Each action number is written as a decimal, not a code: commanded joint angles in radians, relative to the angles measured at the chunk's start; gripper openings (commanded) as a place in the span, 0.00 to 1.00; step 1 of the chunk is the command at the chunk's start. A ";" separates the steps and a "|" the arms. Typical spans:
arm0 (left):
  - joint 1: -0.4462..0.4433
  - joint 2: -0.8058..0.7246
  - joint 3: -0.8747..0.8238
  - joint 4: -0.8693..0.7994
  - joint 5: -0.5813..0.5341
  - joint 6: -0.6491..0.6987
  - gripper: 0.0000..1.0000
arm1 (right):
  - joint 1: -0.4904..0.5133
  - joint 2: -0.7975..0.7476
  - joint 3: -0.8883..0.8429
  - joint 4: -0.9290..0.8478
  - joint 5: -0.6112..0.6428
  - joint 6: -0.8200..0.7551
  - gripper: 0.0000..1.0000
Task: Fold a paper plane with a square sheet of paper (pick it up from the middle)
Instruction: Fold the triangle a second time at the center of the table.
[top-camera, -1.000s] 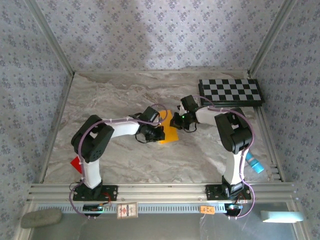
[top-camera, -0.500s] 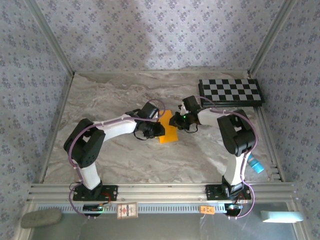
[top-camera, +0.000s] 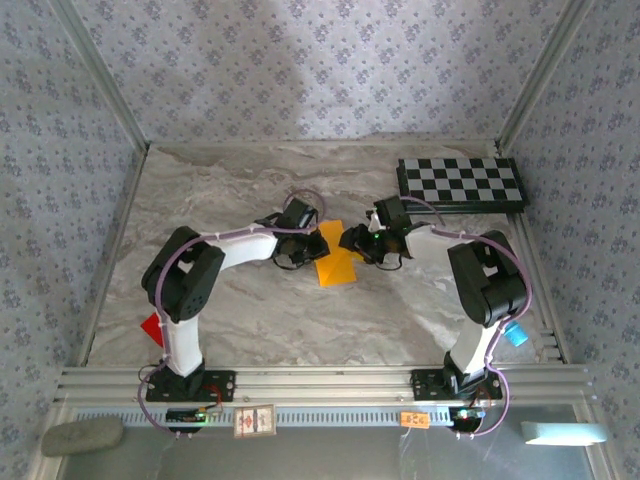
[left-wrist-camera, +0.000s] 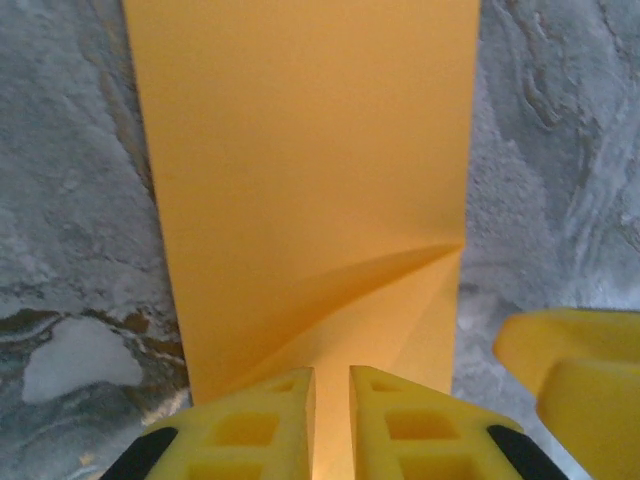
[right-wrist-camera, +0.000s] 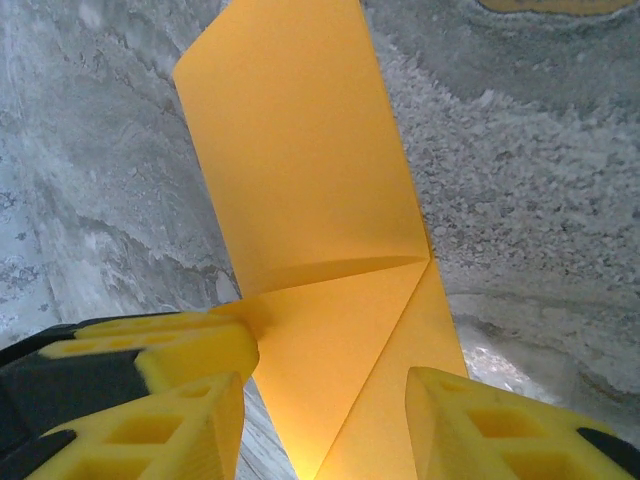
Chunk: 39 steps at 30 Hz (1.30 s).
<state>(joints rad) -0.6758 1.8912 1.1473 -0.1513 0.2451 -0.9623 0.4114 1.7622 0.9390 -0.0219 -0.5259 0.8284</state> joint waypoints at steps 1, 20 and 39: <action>0.004 0.017 -0.008 0.048 -0.054 -0.046 0.13 | 0.013 0.011 -0.002 -0.006 0.024 0.037 0.48; 0.008 0.028 -0.146 0.121 -0.077 -0.184 0.11 | 0.073 0.076 0.080 -0.077 0.075 0.048 0.45; 0.011 0.036 -0.139 0.099 -0.085 -0.202 0.10 | 0.080 0.088 0.088 -0.122 0.130 0.075 0.43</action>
<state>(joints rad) -0.6731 1.8961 1.0313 0.0265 0.1860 -1.1542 0.4915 1.8530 1.0199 -0.0864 -0.4297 0.8845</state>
